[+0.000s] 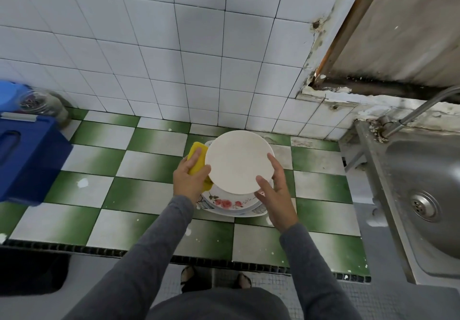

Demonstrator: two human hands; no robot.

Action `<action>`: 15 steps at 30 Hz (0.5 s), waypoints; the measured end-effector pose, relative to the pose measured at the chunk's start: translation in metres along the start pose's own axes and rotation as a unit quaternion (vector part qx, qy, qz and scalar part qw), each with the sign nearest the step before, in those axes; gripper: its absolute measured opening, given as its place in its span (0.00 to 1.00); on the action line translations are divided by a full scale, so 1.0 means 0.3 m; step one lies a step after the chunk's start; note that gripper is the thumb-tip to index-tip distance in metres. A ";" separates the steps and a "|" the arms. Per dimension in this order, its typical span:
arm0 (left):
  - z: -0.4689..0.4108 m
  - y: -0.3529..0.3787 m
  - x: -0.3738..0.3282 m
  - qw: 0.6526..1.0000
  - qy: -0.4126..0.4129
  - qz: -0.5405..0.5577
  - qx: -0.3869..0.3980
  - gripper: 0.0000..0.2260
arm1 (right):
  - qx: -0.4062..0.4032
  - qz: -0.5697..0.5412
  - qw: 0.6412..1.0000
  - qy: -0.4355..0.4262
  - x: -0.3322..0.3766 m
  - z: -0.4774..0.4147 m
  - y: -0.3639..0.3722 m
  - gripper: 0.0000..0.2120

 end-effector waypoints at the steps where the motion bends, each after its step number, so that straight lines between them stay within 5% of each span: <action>1: 0.000 0.003 -0.004 1.000 0.002 0.004 0.001 0.25 | 0.008 -0.013 1.000 0.010 -0.003 0.004 0.010 0.29; 5: 0.002 0.013 -0.003 1.000 0.001 0.006 0.002 0.24 | 0.011 -0.034 0.999 0.001 0.005 0.009 0.042 0.35; 11: 0.014 0.013 0.005 0.998 0.020 -0.002 0.055 0.24 | -0.015 -0.031 0.999 -0.031 0.014 0.002 -0.004 0.31; 15: 0.006 -0.002 0.029 0.998 0.018 -0.006 0.059 0.25 | -0.062 0.046 0.996 -0.049 0.016 -0.013 -0.071 0.31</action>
Point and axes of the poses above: each hand's wrist, its own z-axis away from the middle knuckle, its own y-axis out of the palm, x = y × z, the point moved 2 cm from there along -z, towards the middle knuckle, and after that the axes turned 13 degrees about y, right-handed, at the moved point
